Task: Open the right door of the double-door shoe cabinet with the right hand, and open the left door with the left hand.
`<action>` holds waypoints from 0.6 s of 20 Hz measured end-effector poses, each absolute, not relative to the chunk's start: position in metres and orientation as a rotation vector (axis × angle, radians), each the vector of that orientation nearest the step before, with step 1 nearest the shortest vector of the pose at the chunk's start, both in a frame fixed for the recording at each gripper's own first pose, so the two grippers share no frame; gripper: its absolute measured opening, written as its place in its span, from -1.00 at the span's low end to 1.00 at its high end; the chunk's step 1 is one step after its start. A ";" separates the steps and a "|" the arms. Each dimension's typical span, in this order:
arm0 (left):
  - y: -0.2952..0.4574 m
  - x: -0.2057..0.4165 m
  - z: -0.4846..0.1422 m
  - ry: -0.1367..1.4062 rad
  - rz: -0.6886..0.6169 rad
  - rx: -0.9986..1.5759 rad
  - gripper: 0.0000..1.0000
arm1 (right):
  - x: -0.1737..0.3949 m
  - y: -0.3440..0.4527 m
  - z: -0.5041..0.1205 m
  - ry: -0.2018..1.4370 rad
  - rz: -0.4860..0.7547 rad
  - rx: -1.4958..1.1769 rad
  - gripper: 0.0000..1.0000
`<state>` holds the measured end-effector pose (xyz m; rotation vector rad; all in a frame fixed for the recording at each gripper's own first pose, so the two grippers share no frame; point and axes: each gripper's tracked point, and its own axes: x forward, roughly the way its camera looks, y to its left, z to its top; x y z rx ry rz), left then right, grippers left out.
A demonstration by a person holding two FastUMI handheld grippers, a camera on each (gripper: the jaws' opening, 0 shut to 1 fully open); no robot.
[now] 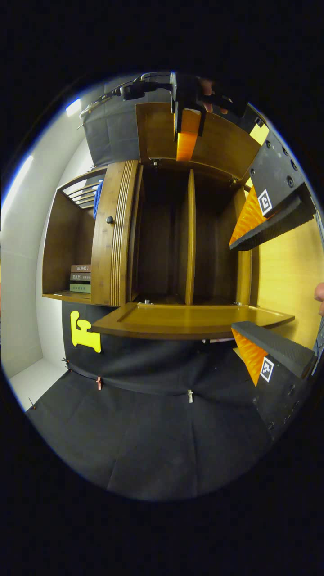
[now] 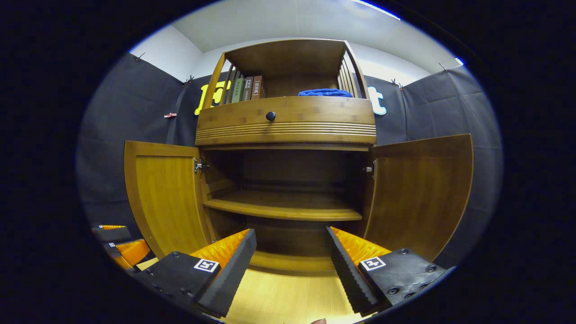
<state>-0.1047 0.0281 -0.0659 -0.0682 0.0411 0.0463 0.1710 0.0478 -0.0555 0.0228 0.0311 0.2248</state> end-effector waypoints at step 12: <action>0.003 -0.094 -0.071 0.066 -0.005 -0.076 0.89 | 0.169 0.058 -0.056 0.033 0.257 0.025 0.92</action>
